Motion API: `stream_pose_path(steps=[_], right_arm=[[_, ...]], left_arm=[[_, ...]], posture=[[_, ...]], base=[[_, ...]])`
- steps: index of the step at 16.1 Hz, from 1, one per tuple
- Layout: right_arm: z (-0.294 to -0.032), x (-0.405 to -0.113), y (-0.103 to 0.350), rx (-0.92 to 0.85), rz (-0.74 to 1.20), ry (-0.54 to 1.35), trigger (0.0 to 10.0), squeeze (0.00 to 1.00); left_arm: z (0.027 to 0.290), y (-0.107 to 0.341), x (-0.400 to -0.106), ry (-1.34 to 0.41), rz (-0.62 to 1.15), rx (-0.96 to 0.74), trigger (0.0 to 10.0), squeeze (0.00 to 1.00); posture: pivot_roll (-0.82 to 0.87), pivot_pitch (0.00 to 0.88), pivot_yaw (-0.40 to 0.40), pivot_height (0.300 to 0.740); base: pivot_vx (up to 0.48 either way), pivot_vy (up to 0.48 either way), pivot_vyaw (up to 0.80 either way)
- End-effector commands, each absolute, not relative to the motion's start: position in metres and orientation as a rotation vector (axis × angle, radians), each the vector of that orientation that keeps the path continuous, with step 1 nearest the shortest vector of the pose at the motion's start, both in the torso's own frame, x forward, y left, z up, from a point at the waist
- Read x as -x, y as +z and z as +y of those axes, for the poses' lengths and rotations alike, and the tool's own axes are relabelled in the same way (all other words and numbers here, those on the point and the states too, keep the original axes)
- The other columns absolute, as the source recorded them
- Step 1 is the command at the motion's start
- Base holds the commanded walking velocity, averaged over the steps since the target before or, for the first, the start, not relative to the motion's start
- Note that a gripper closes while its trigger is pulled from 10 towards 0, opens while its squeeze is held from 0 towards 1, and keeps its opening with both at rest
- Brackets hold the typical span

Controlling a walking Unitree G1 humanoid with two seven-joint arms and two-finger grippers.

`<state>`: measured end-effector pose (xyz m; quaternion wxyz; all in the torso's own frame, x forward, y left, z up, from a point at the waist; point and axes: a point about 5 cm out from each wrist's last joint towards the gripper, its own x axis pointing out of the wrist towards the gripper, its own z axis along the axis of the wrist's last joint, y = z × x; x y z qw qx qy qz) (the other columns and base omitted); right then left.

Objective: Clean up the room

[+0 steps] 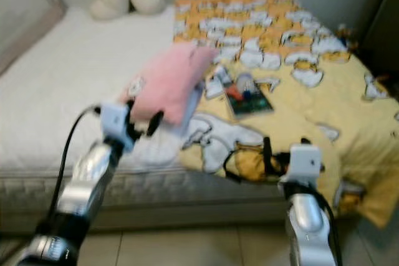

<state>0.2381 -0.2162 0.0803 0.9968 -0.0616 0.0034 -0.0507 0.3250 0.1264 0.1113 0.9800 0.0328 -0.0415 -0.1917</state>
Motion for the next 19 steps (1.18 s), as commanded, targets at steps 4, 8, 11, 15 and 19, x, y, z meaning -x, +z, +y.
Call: stream_pose_path(steps=[4, 8, 11, 15, 19], right_arm=[[-0.208, -0.243, 0.084, 0.118, -0.019, -0.079, 10.0, 0.0], [-0.21, -0.243, 0.085, 0.123, -0.03, -0.089, 10.0, 0.0], [-0.21, -0.243, 0.086, 0.126, -0.034, -0.091, 10.0, 0.0], [-0.21, -0.242, 0.087, 0.127, -0.036, -0.093, 10.0, 0.0], [-0.21, -0.24, 0.086, 0.13, -0.031, -0.089, 10.0, 0.0]], left_arm=[[0.134, 0.099, -0.326, -0.339, -0.013, -0.022, 10.0, 0.0], [0.121, 0.1, -0.324, -0.376, -0.024, 0.002, 10.0, 0.0], [0.114, 0.099, -0.324, -0.402, -0.026, -0.002, 10.0, 0.0], [0.114, 0.098, -0.324, -0.404, -0.019, 0.001, 10.0, 0.0], [0.118, 0.094, -0.326, -0.351, 0.001, -0.027, 10.0, 0.0]], posture=[[-0.18, 0.0, 0.096, 0.74], [-0.19, 0.0, 0.102, 0.74], [-0.19, 0.0, 0.103, 0.74], [-0.2, 0.0, 0.104, 0.74], [-0.2, 0.0, 0.101, 0.74]], base=[[0.0, 0.0, 0.0], [0.061, -0.377, 0.0], [0.256, -0.401, 0.0], [0.261, -0.4, 0.0], [0.131, -0.199, 0.0]])
